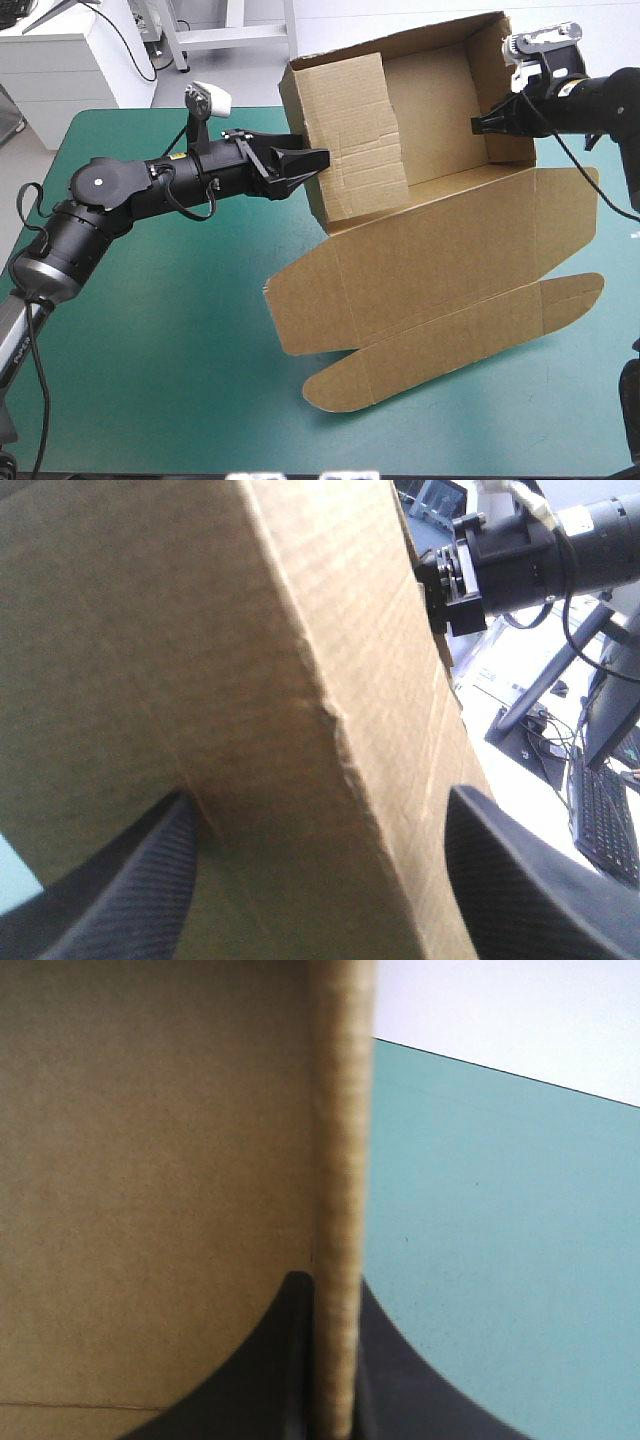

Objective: Fold the box

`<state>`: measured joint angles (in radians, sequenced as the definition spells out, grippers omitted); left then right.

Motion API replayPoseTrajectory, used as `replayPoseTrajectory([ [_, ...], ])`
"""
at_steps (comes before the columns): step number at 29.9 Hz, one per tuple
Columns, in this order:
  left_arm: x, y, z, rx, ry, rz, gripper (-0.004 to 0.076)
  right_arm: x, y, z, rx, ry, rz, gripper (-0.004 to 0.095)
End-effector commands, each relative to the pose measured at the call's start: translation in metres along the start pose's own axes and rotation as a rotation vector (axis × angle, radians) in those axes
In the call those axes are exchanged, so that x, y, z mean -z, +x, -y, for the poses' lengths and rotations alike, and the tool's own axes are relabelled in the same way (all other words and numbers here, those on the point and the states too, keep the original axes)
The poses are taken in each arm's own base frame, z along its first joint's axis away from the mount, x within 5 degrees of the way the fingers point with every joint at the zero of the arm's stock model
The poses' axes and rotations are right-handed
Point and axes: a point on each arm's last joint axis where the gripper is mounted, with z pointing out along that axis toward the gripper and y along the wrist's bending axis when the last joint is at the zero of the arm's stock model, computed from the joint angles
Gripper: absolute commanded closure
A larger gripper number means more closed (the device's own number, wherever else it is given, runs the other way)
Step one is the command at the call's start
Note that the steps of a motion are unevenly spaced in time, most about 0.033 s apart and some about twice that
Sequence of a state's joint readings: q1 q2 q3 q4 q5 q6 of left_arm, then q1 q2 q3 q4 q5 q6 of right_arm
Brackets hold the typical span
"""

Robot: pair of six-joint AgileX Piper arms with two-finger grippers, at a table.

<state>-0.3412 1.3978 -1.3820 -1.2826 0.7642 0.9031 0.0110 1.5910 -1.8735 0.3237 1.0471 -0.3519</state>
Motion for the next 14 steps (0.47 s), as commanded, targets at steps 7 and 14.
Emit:
replayPoseTrajectory([
  [7, 0.011, -0.018, 0.005, -0.026, -0.101, 0.081, 0.0226, 0.019, -0.020, -0.026, -0.039, 0.023, 0.155, 0.0908],
  [14, 0.015, -0.015, -0.012, -0.043, -0.294, 0.036, 0.0226, -0.009, -0.021, -0.051, -0.039, 0.007, 0.128, 0.0908],
])
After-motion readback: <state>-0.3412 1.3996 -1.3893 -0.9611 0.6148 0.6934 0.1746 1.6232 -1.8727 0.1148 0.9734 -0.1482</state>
